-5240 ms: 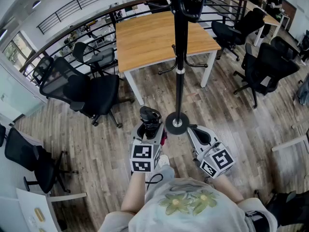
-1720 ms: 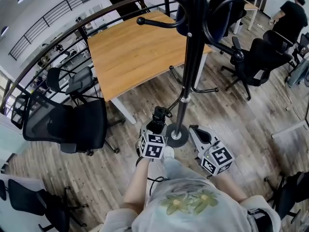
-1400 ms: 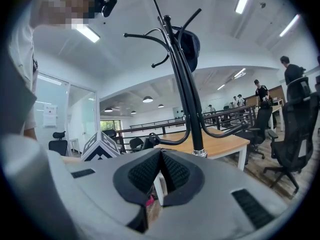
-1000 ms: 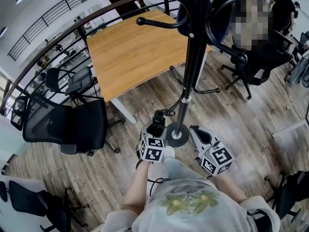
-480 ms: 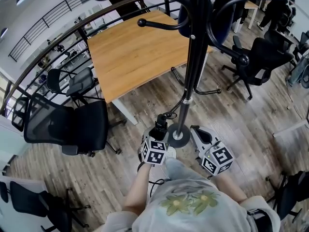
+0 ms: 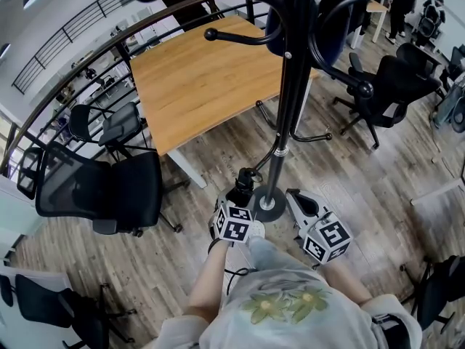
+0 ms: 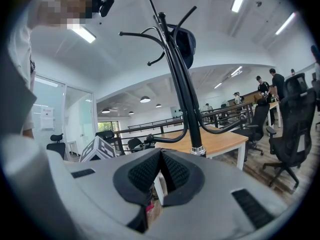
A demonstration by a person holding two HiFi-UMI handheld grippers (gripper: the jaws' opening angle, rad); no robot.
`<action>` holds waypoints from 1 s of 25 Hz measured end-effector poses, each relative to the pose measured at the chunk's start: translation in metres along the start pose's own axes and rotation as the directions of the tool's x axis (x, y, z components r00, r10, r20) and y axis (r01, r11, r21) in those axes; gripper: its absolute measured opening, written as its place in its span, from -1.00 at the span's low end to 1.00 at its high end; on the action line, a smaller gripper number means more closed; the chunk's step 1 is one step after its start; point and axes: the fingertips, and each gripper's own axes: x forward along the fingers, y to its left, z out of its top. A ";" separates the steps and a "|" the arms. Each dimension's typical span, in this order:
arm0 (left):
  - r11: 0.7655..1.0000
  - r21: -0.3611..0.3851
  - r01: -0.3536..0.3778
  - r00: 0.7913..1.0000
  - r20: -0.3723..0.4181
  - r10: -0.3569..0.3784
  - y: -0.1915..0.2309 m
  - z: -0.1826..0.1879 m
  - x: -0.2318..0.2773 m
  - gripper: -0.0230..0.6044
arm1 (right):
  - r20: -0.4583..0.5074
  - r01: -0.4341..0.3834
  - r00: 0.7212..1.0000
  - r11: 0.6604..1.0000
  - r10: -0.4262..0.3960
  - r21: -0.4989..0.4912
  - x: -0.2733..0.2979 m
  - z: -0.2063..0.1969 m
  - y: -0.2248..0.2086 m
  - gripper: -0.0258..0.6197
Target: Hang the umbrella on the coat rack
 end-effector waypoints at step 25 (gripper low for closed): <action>1.000 -0.010 0.012 0.999 -0.034 -0.012 0.000 0.001 0.016 -0.18 | -0.008 0.012 1.000 1.000 -0.012 0.001 -0.002 -0.003 -0.003 -0.91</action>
